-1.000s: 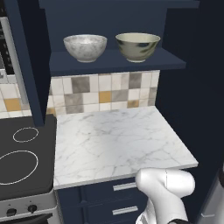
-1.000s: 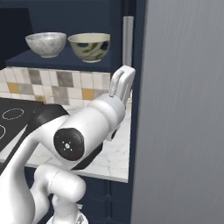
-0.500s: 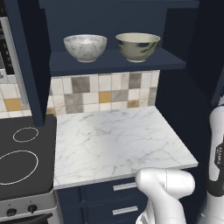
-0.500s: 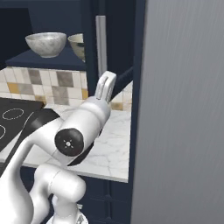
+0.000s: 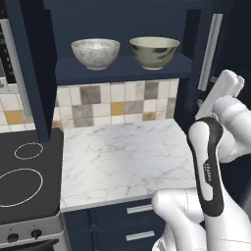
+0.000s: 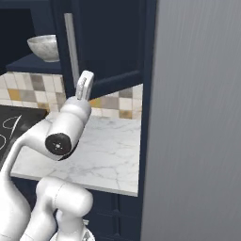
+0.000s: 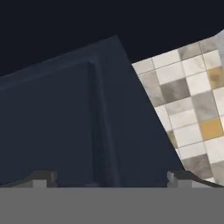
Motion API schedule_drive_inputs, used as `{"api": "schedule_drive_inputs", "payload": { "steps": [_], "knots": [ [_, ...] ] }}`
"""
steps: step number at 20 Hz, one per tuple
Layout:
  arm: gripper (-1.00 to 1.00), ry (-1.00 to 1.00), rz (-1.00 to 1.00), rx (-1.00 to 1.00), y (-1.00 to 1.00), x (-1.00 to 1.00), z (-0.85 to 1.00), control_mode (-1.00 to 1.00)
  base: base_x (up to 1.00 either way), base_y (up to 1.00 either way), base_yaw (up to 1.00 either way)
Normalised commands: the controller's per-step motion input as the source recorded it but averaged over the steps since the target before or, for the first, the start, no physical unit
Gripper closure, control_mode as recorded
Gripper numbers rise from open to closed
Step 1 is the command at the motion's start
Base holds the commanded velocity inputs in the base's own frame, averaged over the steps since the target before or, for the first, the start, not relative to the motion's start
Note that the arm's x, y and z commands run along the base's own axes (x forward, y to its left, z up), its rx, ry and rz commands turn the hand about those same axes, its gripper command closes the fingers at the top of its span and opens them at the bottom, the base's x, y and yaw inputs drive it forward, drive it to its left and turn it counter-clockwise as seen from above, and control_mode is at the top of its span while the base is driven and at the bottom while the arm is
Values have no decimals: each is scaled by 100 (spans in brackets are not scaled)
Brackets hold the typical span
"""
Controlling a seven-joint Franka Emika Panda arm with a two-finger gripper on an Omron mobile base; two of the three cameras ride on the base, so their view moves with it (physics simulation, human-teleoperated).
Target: Open the cabinet. Pick the bowls from the counter and place them in the cabinet. Then close the cabinet.
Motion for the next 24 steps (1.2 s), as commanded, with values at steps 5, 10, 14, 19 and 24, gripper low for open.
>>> {"api": "schedule_drive_inputs", "payload": {
  "steps": [5, 10, 14, 19, 24],
  "knots": [
    [-100, -5, 12, 17, 36, 100, 0, -100, 0, 0, 0],
    [-100, 0, 15, 19, 16, 100, 0, -100, 0, 0, 0],
    [-100, 0, 14, 15, 15, 100, 0, -100, 0, 0, 0],
    [-100, 0, 11, 11, 25, 97, 0, -100, 0, 0, 0],
    [-100, 0, 1, 1, 46, 69, 0, -100, 0, 0, 0]
  ]
}}
